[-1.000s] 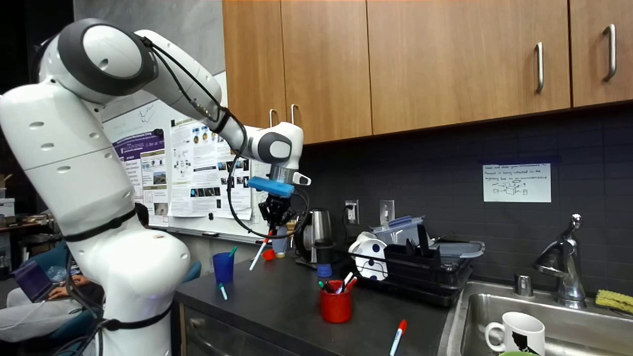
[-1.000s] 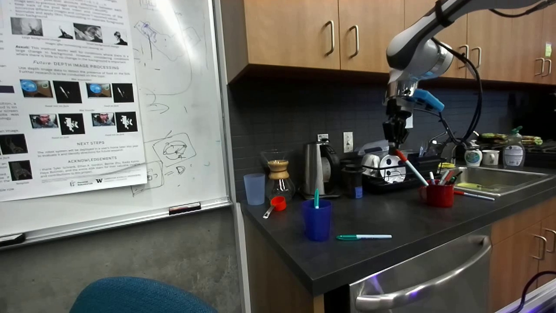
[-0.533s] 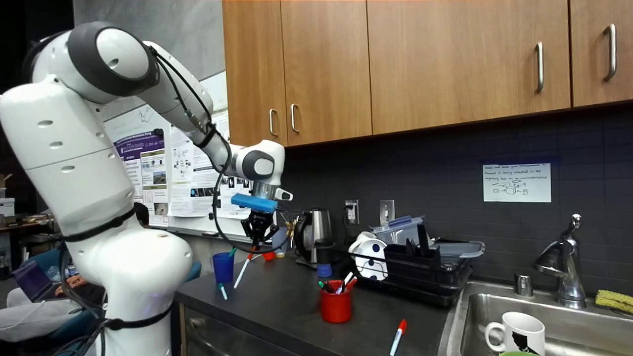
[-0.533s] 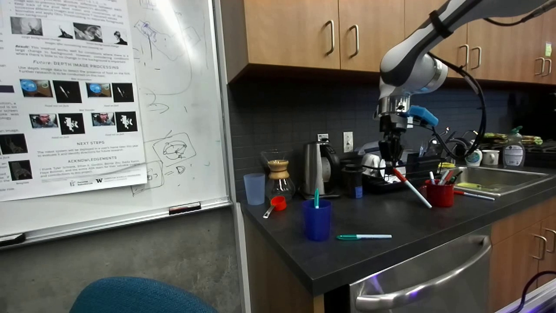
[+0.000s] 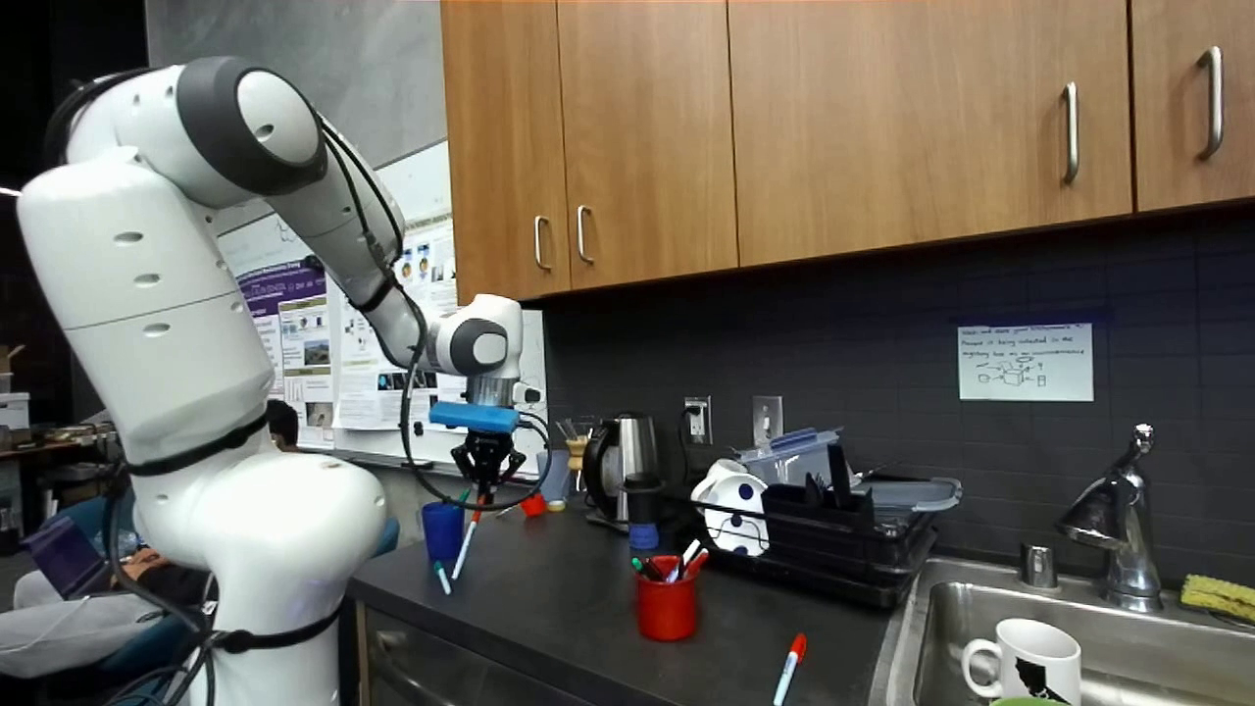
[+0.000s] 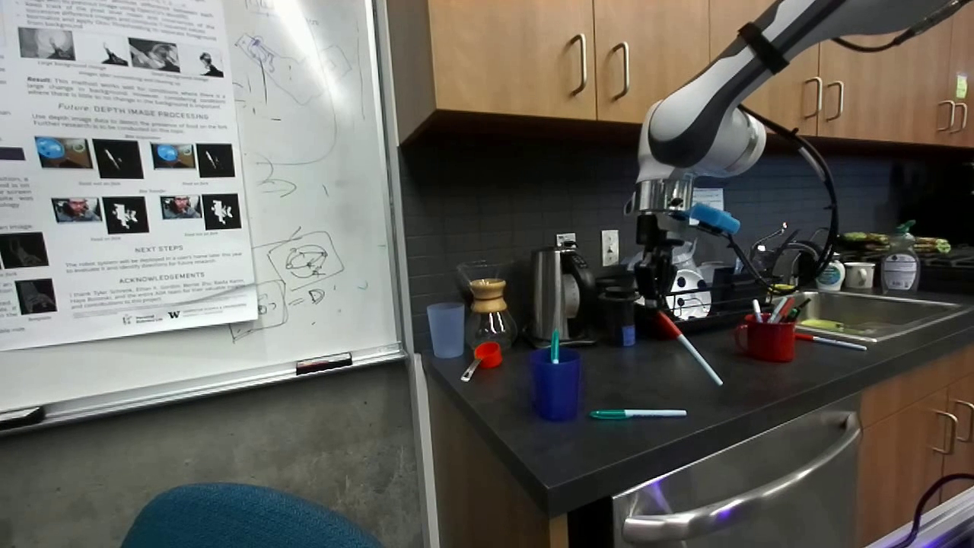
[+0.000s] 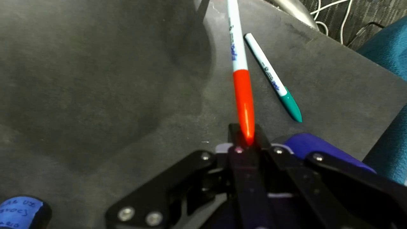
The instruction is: Remove the orange pen from the orange cup and put it on the counter
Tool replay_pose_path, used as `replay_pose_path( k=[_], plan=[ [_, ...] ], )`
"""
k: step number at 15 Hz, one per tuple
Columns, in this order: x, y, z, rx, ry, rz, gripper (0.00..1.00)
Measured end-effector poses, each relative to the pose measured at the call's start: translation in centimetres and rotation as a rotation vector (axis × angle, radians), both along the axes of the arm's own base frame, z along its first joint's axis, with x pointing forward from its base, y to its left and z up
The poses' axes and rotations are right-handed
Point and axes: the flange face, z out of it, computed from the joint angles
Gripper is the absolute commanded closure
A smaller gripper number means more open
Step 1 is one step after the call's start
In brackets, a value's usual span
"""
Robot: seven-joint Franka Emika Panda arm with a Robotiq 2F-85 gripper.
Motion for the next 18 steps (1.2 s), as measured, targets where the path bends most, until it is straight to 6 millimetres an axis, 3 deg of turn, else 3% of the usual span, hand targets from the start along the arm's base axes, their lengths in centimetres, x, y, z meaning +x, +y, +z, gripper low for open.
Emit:
replay_pose_path(
  k=[3, 7, 8, 11, 18],
  plan=[
    [0.5, 1.5, -0.8, -0.006, -0.049, 0.017, 0.98],
    [1.5, 1.9, -1.7, -0.026, -0.105, 0.025, 0.98],
    [1.7, 1.9, -1.8, -0.030, -0.114, 0.027, 0.66],
    [2.1, 1.9, -2.2, -0.037, -0.137, 0.029, 0.55],
    [2.9, 0.8, -2.2, -0.031, -0.154, -0.005, 0.08]
  ],
)
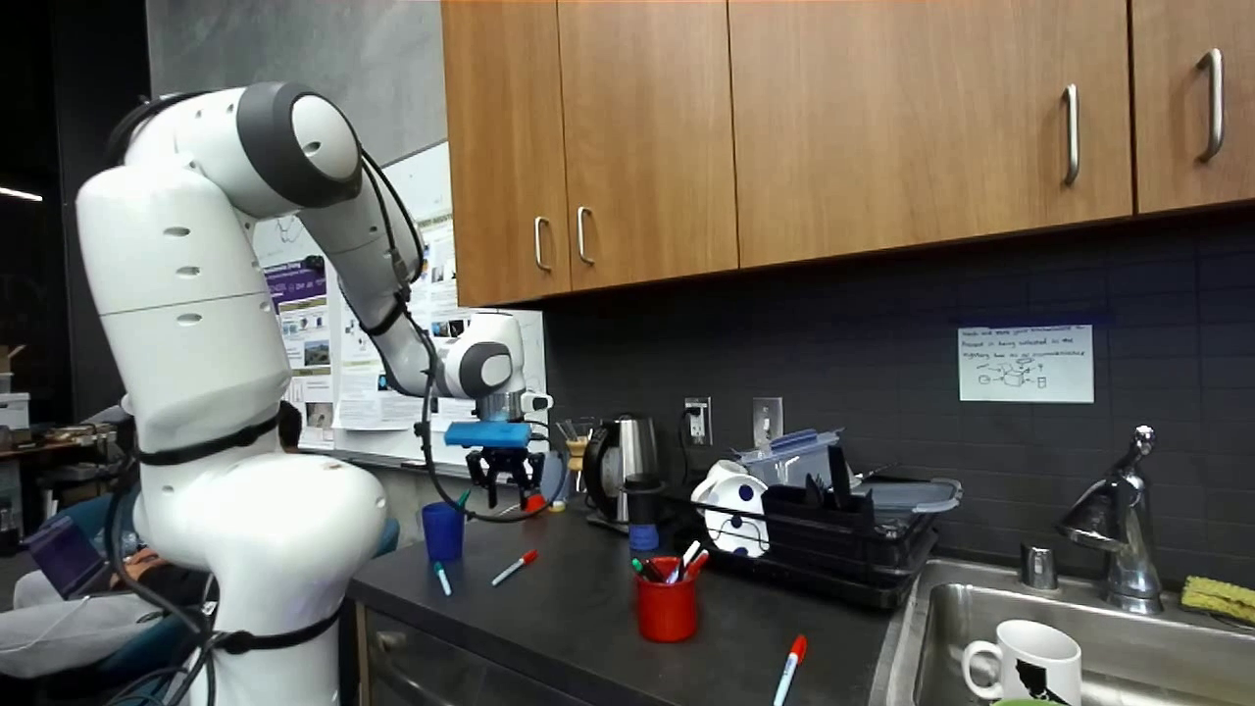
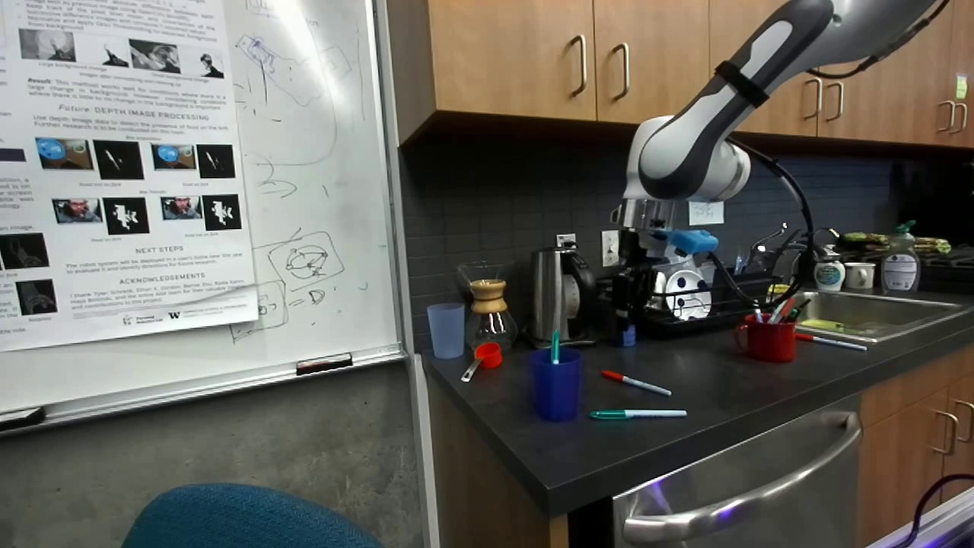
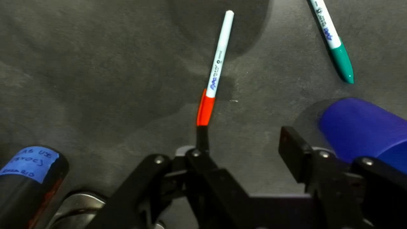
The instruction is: Remove the orange pen from the orange cup and put it on the counter
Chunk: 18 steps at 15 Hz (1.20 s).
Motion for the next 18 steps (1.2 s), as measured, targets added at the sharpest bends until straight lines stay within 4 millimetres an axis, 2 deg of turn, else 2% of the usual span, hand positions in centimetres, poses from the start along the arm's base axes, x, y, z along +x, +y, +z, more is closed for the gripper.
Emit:
replay_pose_path(
  k=[1, 4, 8, 11, 13, 18],
  plan=[
    [0.1, -0.4, 0.1, 0.002, -0.001, -0.010, 0.02],
    [0.7, -2.7, 0.8, 0.007, -0.006, -0.067, 0.00],
    [0.4, -8.9, 2.7, -0.051, 0.045, -0.199, 0.00],
    [-1.2, -13.7, 4.8, -0.104, 0.107, -0.275, 0.00],
    [-2.5, -15.8, 6.6, -0.100, 0.129, -0.315, 0.00],
    [-5.6, -18.0, 10.3, -0.065, 0.133, -0.368, 0.00]
  ],
)
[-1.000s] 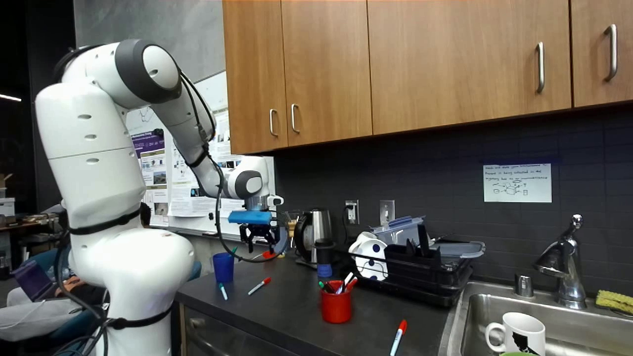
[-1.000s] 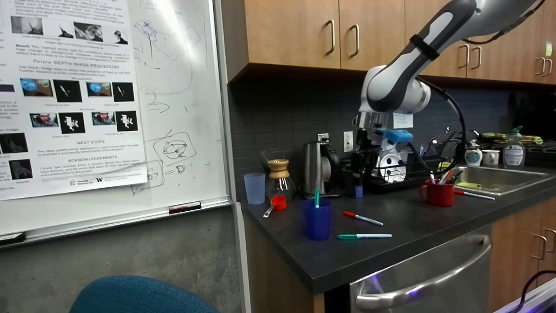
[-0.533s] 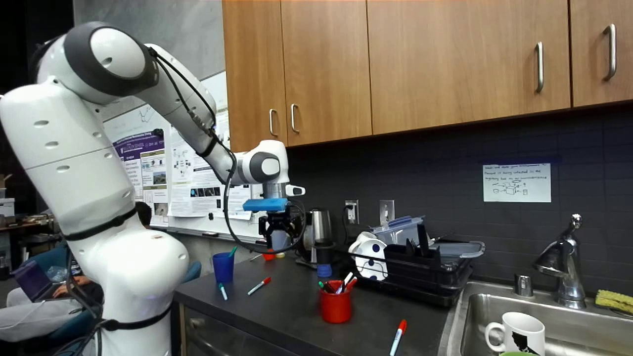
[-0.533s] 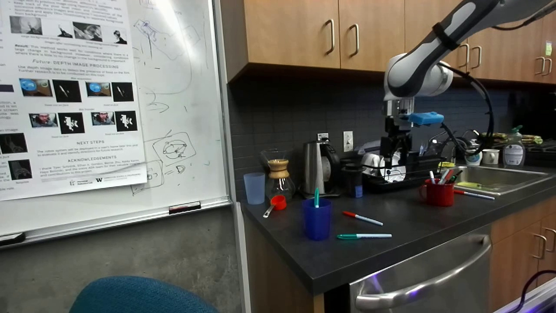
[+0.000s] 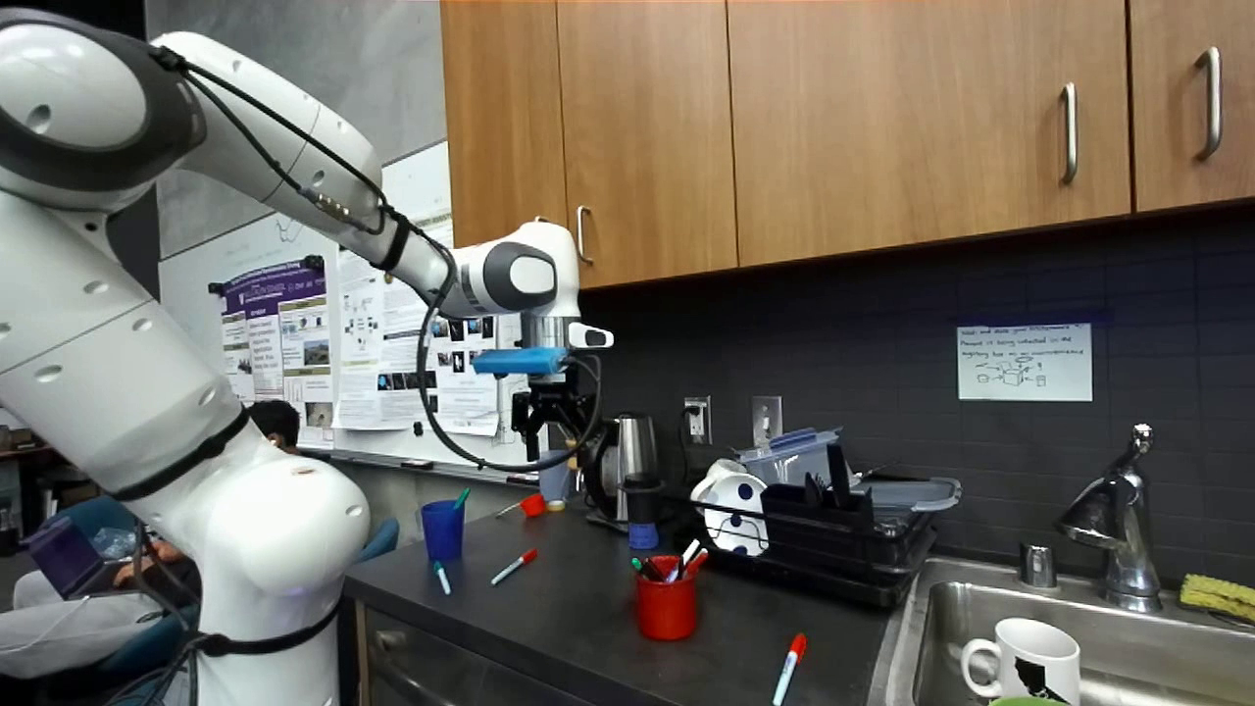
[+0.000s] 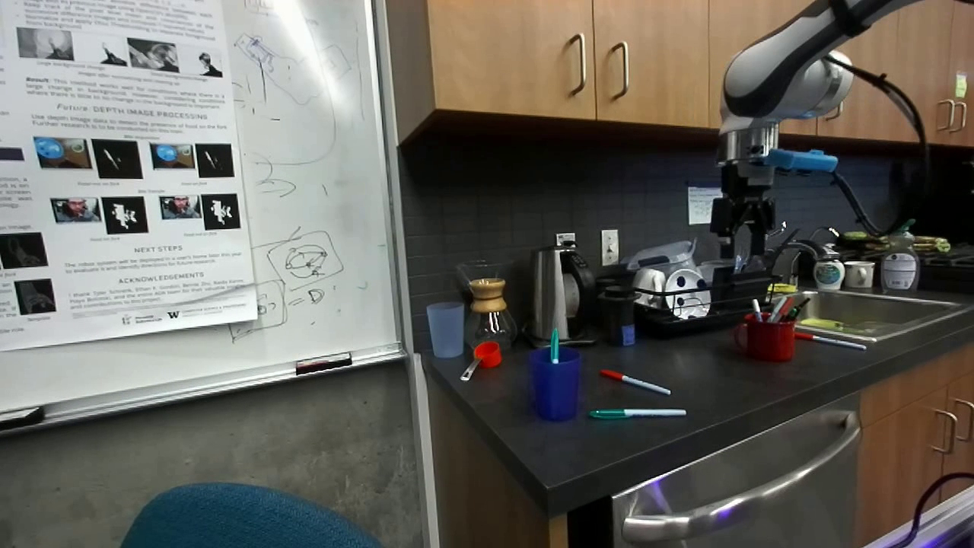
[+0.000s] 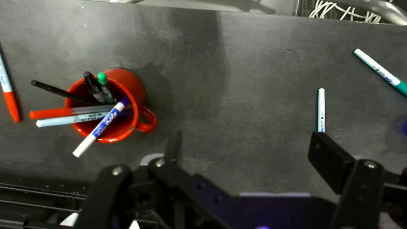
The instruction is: Remove the orange pen from the orange cup and put it on the counter
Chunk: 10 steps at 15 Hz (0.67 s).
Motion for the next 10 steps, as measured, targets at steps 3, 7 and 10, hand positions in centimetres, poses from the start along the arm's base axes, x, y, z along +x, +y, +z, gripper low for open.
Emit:
replay_pose_path(
  k=[3, 7, 10],
  plan=[
    [-1.0, -0.3, 1.2, 0.005, -0.021, -0.007, 0.00],
    [-1.7, -0.3, 1.8, 0.005, -0.038, -0.010, 0.00],
    [-2.1, 0.2, 2.0, -0.001, -0.046, 0.001, 0.00]
  ],
)
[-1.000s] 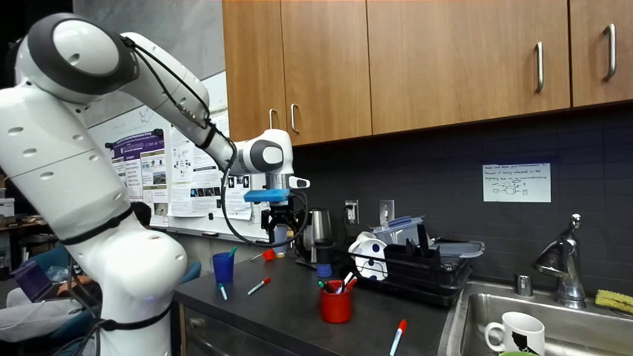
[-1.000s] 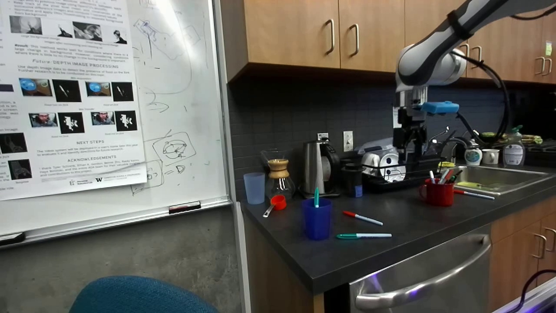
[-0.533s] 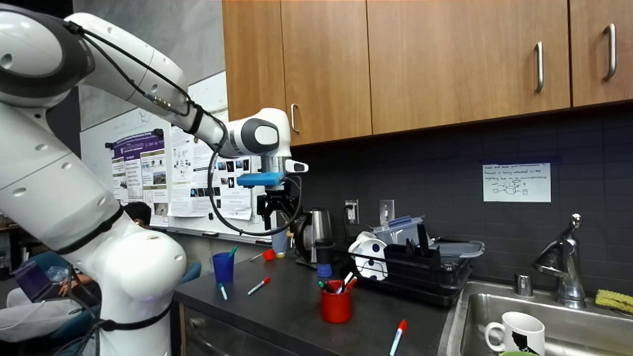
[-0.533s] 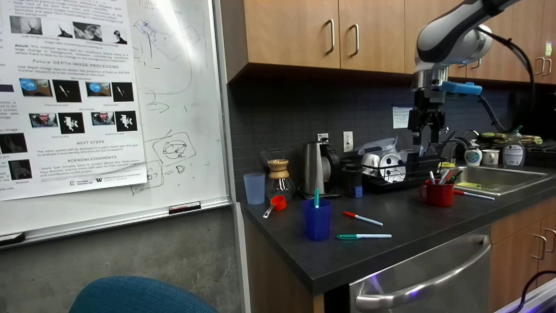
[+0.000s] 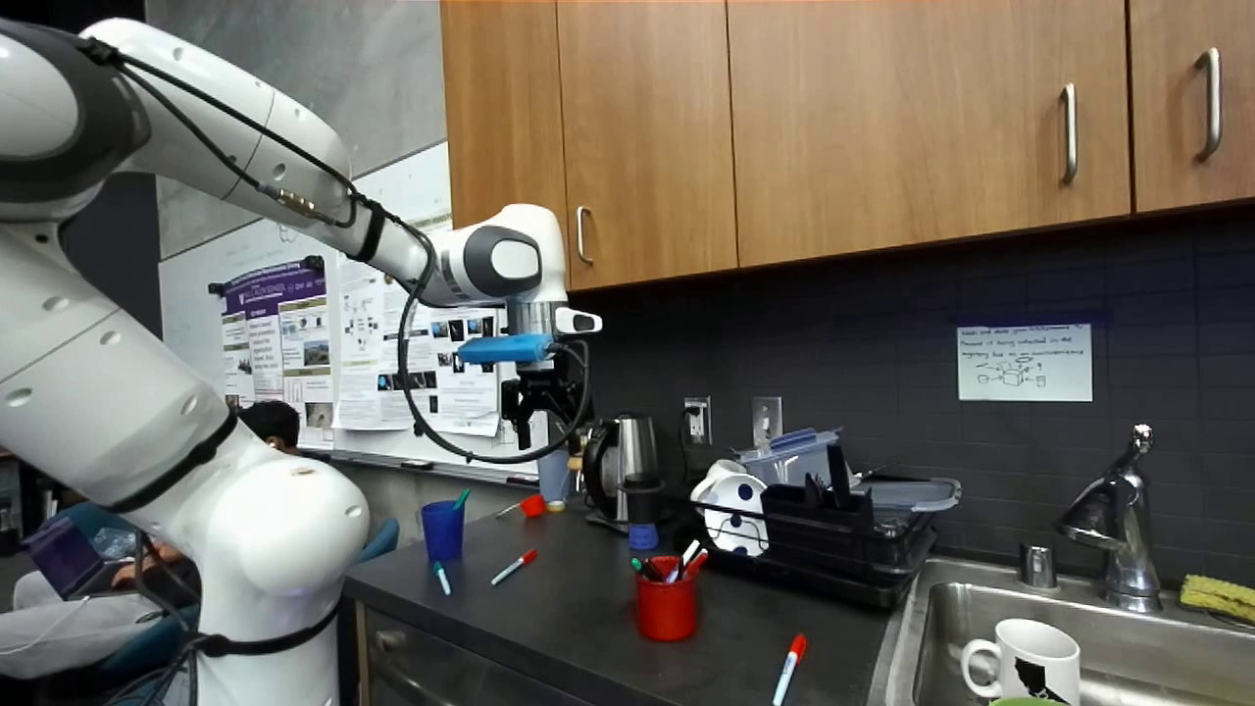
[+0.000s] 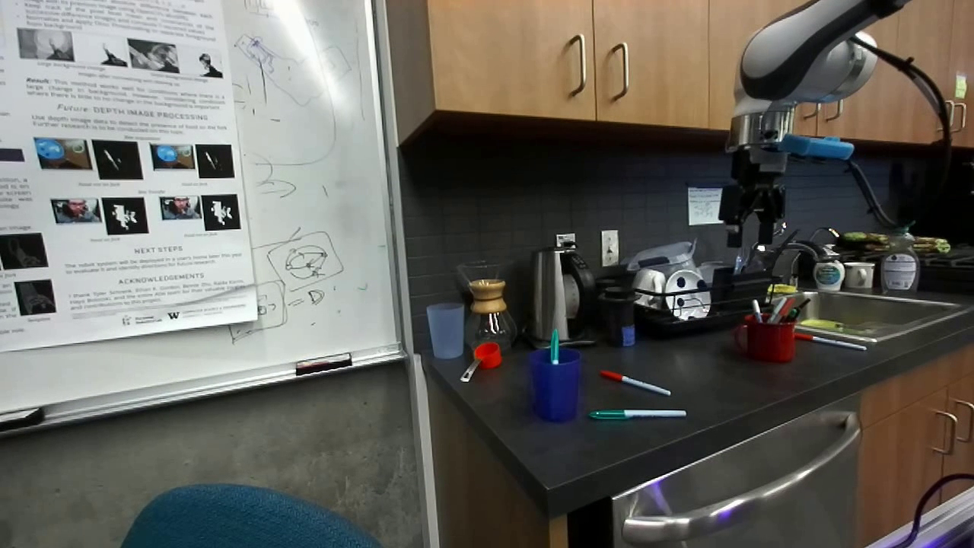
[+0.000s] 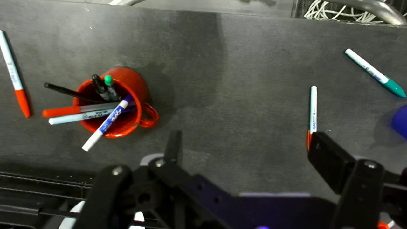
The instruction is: Remove the orange pen from the orange cup and put it on the counter
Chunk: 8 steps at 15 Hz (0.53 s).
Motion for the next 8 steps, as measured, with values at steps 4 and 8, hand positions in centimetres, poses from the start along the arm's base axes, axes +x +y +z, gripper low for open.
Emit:
replay_pose_path(
  k=[4, 8],
  plan=[
    [-0.2, 1.8, -0.2, -0.015, 0.002, 0.031, 0.00],
    [-0.3, 3.6, -0.4, -0.026, 0.005, 0.042, 0.00]
  ],
)
